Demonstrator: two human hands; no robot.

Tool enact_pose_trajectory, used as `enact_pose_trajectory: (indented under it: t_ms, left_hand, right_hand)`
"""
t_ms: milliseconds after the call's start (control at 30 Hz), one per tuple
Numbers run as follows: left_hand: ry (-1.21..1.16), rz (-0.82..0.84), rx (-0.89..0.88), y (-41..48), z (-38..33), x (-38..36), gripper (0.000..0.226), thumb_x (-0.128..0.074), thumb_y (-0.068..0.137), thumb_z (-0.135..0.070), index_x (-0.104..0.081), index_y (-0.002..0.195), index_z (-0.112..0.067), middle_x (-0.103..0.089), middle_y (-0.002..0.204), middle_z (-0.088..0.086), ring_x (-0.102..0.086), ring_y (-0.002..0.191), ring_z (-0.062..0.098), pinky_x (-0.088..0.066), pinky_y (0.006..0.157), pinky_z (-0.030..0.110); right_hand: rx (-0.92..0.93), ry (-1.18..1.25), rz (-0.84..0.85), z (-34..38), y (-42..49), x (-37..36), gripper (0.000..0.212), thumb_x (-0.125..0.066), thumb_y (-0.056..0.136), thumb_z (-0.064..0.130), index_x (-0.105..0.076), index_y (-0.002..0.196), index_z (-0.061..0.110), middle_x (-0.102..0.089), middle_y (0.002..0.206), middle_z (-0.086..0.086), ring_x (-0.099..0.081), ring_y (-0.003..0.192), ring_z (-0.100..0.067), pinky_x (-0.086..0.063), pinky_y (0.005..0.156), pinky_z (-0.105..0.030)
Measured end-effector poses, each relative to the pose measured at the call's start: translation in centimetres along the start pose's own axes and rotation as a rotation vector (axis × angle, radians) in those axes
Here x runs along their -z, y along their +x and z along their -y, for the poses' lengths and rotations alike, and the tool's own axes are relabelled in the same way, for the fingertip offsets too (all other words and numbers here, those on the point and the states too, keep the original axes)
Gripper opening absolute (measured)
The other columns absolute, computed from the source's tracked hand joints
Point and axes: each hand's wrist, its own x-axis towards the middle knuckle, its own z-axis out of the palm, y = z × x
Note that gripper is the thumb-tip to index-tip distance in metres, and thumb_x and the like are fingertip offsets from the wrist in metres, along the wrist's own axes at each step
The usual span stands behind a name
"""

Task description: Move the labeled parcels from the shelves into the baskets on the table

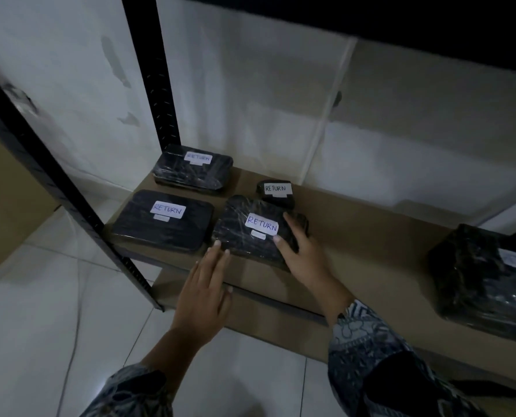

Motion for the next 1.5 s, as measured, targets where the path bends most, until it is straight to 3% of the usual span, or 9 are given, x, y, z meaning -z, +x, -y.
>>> enact_pose_trajectory:
  t_ms: [233,467,633,767,867,1067,1200,1333,1500]
  left_hand:
    - [-0.102,-0.1,0.001,0.7,-0.3,-2.0,0.059,-0.042,0.088,-0.024,-0.031,0.142,-0.003,-0.019,0.152,0.016,-0.029,0.137,0.029,-0.033,0.106,0.038]
    - [0.067,-0.037,0.032,2.0,-0.5,-3.6,0.053,-0.032,0.087,-0.025,-0.048,0.132,-0.002,-0.048,0.136,0.015,-0.037,0.132,0.029,-0.022,0.111,0.045]
    - [0.116,0.046,0.013,1.9,-0.4,-2.8,0.054,-0.029,0.091,-0.032,-0.043,0.137,-0.006,-0.043,0.142,0.014,-0.031,0.136,0.028,-0.02,0.112,0.046]
    - [0.196,0.154,0.011,1.6,-0.7,-1.8,0.059,-0.027,0.092,-0.039,-0.041,0.139,-0.006,-0.039,0.145,0.015,-0.03,0.137,0.03,-0.023,0.111,0.049]
    - [0.243,0.249,0.004,0.6,-1.1,-0.9,0.062,-0.028,0.091,-0.042,-0.039,0.14,-0.007,-0.037,0.146,0.015,-0.029,0.137,0.032,-0.025,0.11,0.052]
    - [0.215,0.373,-0.029,-2.5,-3.6,2.5,0.063,-0.032,0.085,-0.04,-0.044,0.137,-0.007,-0.046,0.14,0.015,-0.043,0.129,0.034,-0.037,0.099,0.055]
    - [0.202,0.381,-0.083,-3.3,-6.4,6.4,0.06,-0.034,0.085,-0.039,-0.048,0.133,-0.007,-0.052,0.134,0.016,-0.049,0.124,0.033,-0.041,0.096,0.055]
    - [0.192,0.38,-0.17,-2.9,-9.8,10.6,0.058,-0.033,0.086,-0.039,-0.051,0.131,-0.007,-0.053,0.133,0.016,-0.05,0.122,0.034,-0.04,0.097,0.054]
    - [0.194,0.384,-0.305,-1.5,-14.4,14.6,0.057,-0.034,0.088,-0.04,-0.05,0.131,-0.006,-0.052,0.134,0.016,-0.049,0.123,0.035,-0.039,0.098,0.053]
  right_hand:
    - [0.194,0.066,-0.281,-2.9,-2.2,1.1,0.063,-0.062,0.088,0.039,-0.031,0.143,0.043,-0.046,0.138,-0.012,-0.047,0.124,-0.022,-0.038,0.095,-0.023]
    - [0.283,0.115,-0.388,-5.3,-3.6,2.1,0.06,-0.065,0.085,0.033,-0.035,0.136,0.044,-0.041,0.129,-0.003,-0.036,0.118,0.003,-0.023,0.094,0.005]
    - [0.265,0.127,-0.423,-5.7,-4.9,2.3,0.059,-0.062,0.083,0.038,-0.039,0.138,0.035,-0.036,0.136,-0.002,-0.033,0.124,0.003,-0.022,0.097,0.004]
    - [0.192,0.203,-0.37,-5.6,-6.4,2.8,0.061,-0.06,0.082,0.052,-0.035,0.137,0.052,-0.036,0.146,-0.008,-0.042,0.13,-0.012,-0.031,0.099,-0.002]
    - [0.15,0.241,-0.339,-5.3,-7.8,3.4,0.06,-0.062,0.082,0.053,-0.035,0.135,0.056,-0.04,0.145,-0.006,-0.045,0.127,-0.008,-0.035,0.096,-0.002]
    - [0.057,0.27,-0.344,-3.7,-12.0,6.0,0.065,-0.058,0.077,0.061,-0.036,0.138,0.052,-0.044,0.142,-0.004,-0.045,0.129,-0.008,-0.039,0.108,-0.032]
    - [0.008,0.283,-0.359,-1.4,-16.0,8.9,0.062,-0.061,0.078,0.059,-0.036,0.135,0.055,-0.043,0.143,-0.002,-0.045,0.128,-0.007,-0.039,0.106,-0.025]
    - [-0.032,0.245,-0.4,1.0,-20.3,12.4,0.06,-0.063,0.083,0.044,-0.036,0.136,0.051,-0.045,0.142,-0.001,-0.045,0.129,-0.01,-0.036,0.098,-0.006]
    - [-0.081,0.193,-0.492,3.3,-25.5,16.8,0.06,-0.063,0.081,0.048,-0.037,0.134,0.054,-0.043,0.143,-0.002,-0.043,0.129,-0.013,-0.037,0.103,-0.023]
